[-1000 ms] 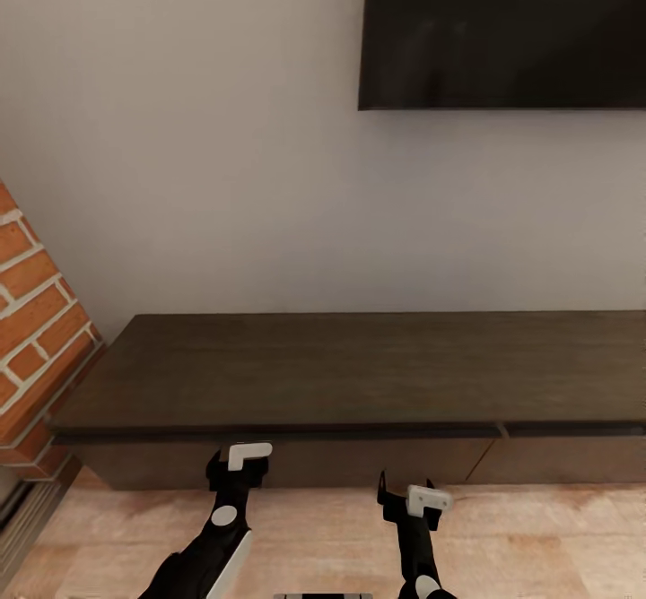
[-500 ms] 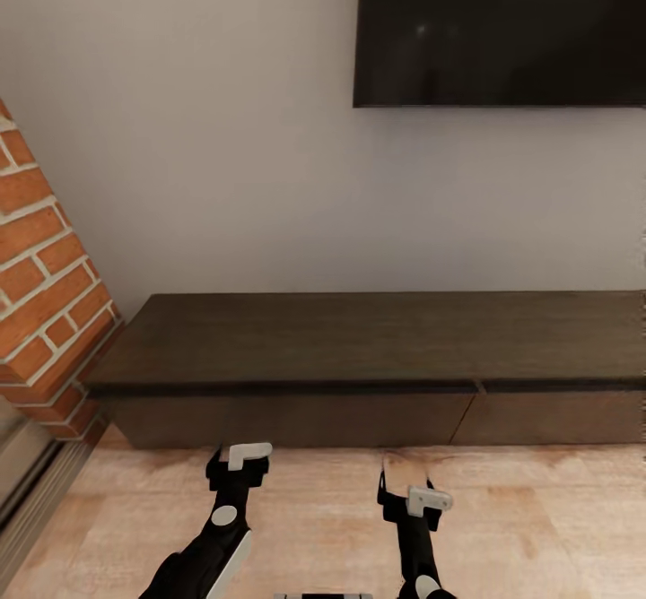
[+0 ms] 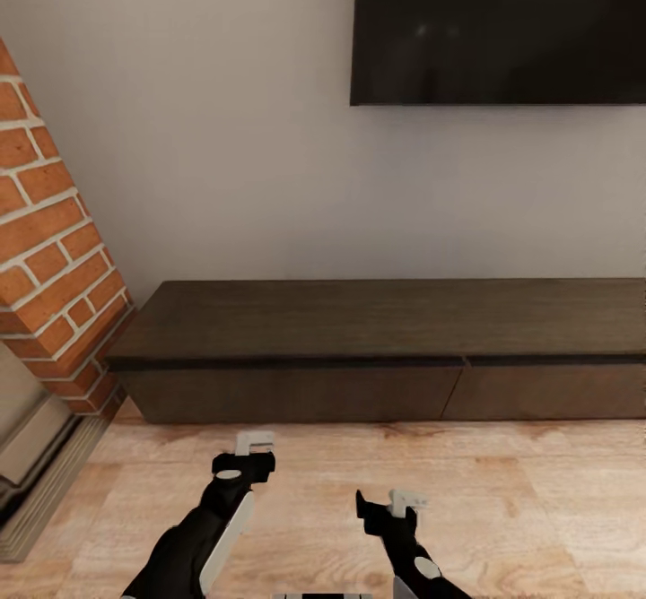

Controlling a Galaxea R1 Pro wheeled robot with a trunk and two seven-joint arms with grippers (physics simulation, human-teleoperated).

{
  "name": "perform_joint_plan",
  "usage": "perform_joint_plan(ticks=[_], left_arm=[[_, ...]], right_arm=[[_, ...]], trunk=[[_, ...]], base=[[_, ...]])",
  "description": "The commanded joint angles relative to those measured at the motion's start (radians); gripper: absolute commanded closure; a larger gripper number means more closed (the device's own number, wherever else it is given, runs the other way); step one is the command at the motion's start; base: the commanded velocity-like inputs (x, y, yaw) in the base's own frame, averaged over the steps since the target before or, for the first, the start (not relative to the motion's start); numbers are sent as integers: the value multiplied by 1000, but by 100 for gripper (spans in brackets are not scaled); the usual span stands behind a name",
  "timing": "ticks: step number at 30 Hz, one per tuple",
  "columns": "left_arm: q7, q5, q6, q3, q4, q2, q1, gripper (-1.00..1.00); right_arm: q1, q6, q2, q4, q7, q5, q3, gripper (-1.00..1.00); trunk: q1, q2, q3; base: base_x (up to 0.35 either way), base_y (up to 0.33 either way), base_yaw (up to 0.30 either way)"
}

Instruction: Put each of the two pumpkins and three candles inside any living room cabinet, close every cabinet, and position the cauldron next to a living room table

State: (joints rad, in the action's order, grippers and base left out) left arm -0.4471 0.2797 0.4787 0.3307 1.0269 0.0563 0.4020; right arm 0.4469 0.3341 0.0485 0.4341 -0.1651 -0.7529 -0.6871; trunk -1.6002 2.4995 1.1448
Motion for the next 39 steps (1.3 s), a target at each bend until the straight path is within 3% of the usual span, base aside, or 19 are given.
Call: perform_joint_plan(ticks=[1, 3, 5, 9, 13, 22, 25, 29, 39], left_arm=[[-11, 45, 38, 1, 11, -1, 0, -100], [-13, 118, 87, -11, 20, -5, 0, -100], [-13, 181, 109, -26, 24, -26, 0, -100], [-11, 258, 120, -37, 27, -74, 0, -100], [-11, 303, 116, -37, 12, -93, -3, -100], [-12, 342, 104, -41, -89, -101, -19, -100], [-12, 369, 35, -43, -143, -100, -19, -100], [-12, 376, -10, -47, -202, -99, -19, -100], [-10, 377, -20, -104, -217, -101, -18, -100]], right_arm=[[1, -29, -2, 8, 57, -41, 5, -100], [1, -106, -11, 15, 174, -100, 21, -100], [1, -178, -28, 19, 253, -134, 29, -100], [1, -235, -41, 20, 306, -154, 34, -100], [1, -244, -43, 19, 319, -157, 34, -100], [1, -234, -43, 19, 322, -152, 33, -100], [1, -231, -44, 13, 321, -158, 34, -100], [1, -224, -42, 11, 320, -159, 37, -100], [1, -217, -41, 9, 318, -160, 37, -100]], trunk=[[0, 0, 1], [0, 0, 1], [0, 0, 1], [12, -21, -9], [27, -49, -21], [62, -112, -49], [73, -133, -59], [88, -161, -71], [127, -231, -103]], base=[[-18, 0, 0], [-10, 0, 0], [-4, 0, 0], [-1, 0, 0], [0, 0, 0], [0, 0, 0], [0, 0, 0], [0, 0, 0], [0, 0, 0]])
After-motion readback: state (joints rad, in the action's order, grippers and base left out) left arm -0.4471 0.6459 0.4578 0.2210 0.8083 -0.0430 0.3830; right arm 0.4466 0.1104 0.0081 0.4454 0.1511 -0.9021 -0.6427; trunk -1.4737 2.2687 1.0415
